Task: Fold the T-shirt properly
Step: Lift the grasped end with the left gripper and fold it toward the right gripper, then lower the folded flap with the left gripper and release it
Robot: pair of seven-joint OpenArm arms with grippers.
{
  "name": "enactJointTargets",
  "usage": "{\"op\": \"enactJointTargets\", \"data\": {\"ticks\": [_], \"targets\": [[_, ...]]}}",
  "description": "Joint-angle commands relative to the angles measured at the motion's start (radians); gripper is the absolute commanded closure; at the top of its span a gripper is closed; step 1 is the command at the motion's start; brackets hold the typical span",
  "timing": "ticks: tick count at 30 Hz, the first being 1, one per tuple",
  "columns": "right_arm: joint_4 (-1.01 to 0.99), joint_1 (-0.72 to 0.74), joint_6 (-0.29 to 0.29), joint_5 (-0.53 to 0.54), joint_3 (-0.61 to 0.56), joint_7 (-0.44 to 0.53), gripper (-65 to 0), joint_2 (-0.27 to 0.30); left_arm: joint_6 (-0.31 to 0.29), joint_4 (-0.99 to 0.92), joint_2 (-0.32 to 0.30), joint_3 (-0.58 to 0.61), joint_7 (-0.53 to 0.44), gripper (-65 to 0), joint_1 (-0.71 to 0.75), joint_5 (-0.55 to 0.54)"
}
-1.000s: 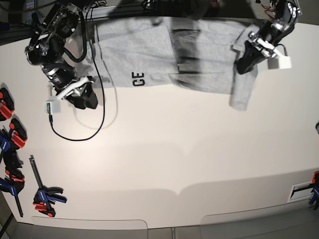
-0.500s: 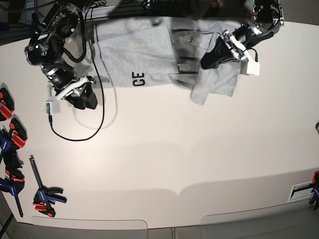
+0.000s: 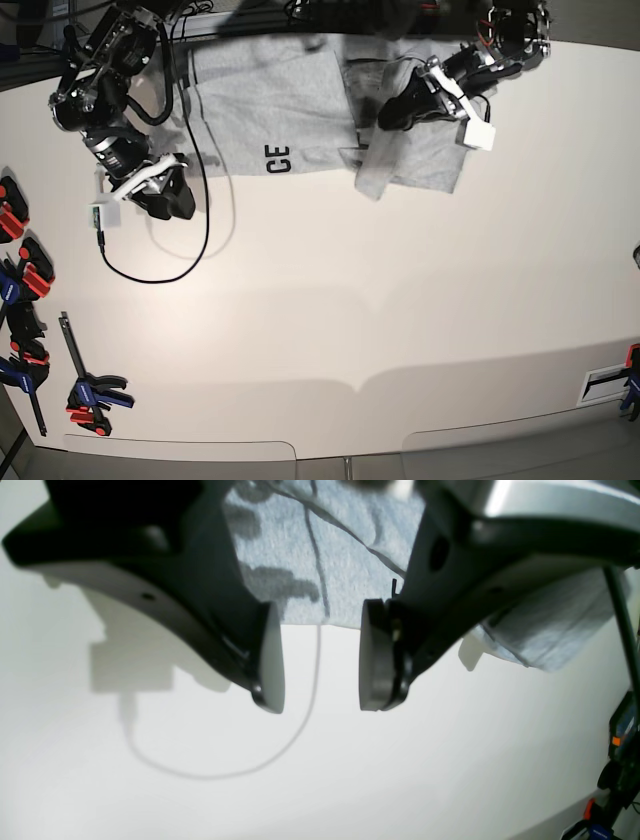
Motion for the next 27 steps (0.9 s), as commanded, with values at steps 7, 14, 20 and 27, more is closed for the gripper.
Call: {"op": "enactJointTargets", "data": {"ticks": [7, 14, 20, 27], "targets": [[0.019, 0.014, -0.001, 0.028, -0.001, 0.031, -23.6, 0.006, -0.013, 0.019, -0.006, -0.003, -0.034, -29.1, -0.003, -0.025], [0.019, 0.014, -0.001, 0.028, -0.001, 0.038, -23.6, 0.006, -0.013, 0.092, -0.006, -0.005, 0.156, -29.0, -0.023, -0.256], [0.019, 0.014, 0.000, 0.031, -0.001, 0.037, -23.6, 0.006, -0.013, 0.230, -0.012, -0.031, 0.146, -29.0, -0.072, -0.095], [0.019, 0.014, 0.000, 0.035, -0.001, 0.037, -23.6, 0.006, -0.013, 0.266, -0.034, -0.044, 0.089, -21.0, -0.067, 0.257]]}}
